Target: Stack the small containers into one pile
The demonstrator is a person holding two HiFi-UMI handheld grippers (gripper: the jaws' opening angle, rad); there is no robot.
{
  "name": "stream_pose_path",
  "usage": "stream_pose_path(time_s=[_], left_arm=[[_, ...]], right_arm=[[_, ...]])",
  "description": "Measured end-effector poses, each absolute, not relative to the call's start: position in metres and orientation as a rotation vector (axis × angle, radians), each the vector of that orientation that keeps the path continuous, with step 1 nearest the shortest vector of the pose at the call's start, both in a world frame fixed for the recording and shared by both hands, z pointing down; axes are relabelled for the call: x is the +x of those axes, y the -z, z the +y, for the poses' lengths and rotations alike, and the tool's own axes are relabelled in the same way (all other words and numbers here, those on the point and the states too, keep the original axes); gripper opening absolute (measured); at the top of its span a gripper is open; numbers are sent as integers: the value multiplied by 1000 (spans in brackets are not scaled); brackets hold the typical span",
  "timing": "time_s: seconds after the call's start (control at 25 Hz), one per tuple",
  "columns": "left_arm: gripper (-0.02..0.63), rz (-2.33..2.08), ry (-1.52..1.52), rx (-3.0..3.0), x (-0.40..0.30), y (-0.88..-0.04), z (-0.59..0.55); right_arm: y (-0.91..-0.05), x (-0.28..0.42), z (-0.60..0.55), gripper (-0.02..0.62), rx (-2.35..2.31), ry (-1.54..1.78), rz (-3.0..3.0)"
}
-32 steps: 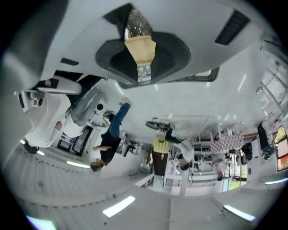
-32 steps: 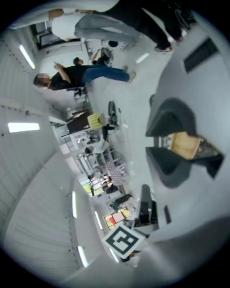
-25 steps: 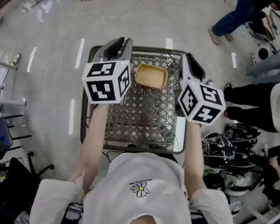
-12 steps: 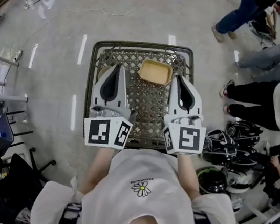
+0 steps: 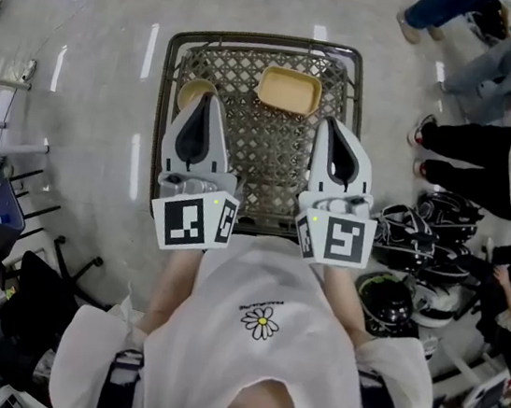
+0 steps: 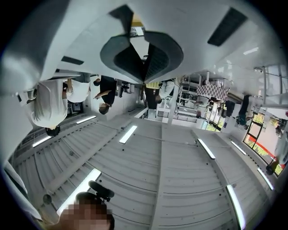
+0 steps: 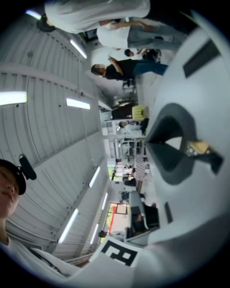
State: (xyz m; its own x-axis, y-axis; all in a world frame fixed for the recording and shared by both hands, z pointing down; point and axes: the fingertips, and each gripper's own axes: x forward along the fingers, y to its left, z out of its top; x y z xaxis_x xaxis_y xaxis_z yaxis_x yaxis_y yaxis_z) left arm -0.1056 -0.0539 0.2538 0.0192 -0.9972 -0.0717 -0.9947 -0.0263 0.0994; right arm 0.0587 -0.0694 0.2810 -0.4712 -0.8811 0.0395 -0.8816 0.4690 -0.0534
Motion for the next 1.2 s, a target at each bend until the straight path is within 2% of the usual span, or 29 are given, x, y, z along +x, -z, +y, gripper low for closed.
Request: stream_pose_path(time_s=[1.2], left_arm=[[25, -2192, 178, 2167, -115, -261, -51]], right_arm=[[-294, 61, -71, 31, 1602, -157, -2650]])
